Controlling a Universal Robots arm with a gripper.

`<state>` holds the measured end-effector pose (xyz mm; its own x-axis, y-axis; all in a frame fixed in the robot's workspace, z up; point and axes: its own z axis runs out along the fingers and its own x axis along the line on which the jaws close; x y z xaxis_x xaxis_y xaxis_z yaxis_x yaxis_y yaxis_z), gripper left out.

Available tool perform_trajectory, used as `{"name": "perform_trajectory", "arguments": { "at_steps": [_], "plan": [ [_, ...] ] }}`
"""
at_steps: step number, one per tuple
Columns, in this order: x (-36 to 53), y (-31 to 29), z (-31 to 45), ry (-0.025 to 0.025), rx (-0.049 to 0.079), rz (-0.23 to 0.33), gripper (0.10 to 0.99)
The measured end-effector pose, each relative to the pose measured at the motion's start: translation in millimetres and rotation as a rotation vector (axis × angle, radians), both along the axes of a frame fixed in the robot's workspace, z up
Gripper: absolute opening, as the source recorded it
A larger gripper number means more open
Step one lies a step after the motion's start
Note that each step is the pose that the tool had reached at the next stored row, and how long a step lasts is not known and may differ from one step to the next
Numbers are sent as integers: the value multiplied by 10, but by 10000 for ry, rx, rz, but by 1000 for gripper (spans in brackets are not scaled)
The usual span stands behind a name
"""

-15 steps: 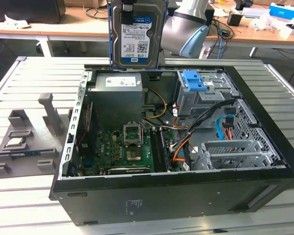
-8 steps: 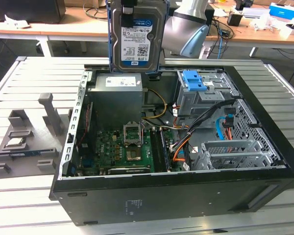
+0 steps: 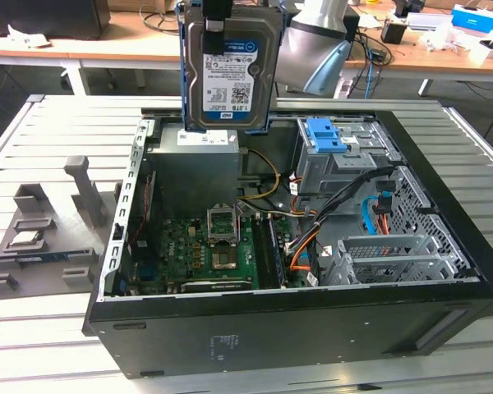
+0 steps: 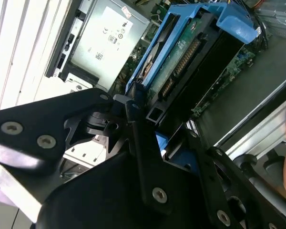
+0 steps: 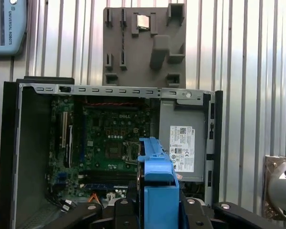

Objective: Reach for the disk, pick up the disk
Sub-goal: 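Pick up the disk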

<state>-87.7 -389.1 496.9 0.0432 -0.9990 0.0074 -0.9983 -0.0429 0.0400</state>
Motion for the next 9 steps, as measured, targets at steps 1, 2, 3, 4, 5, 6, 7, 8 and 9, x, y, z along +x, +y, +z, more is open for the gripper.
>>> {"name": "perform_trajectory", "arguments": {
  "at_steps": [1,2,3,4,5,6,7,8,9],
  "plan": [
    [0,-42,-1,0,-3,1,369],
    [0,-88,-2,-1,-6,0,369],
    [0,-109,-2,0,-8,-1,369],
    [0,-134,-3,-1,-9,-1,369],
    [0,-174,-3,0,-13,0,369],
    [0,-252,-5,0,-18,0,369],
    [0,-277,-5,0,-20,0,369],
    [0,-306,-6,-1,-22,1,369],
    [0,-339,-6,-1,-24,0,369]
  ]
}}
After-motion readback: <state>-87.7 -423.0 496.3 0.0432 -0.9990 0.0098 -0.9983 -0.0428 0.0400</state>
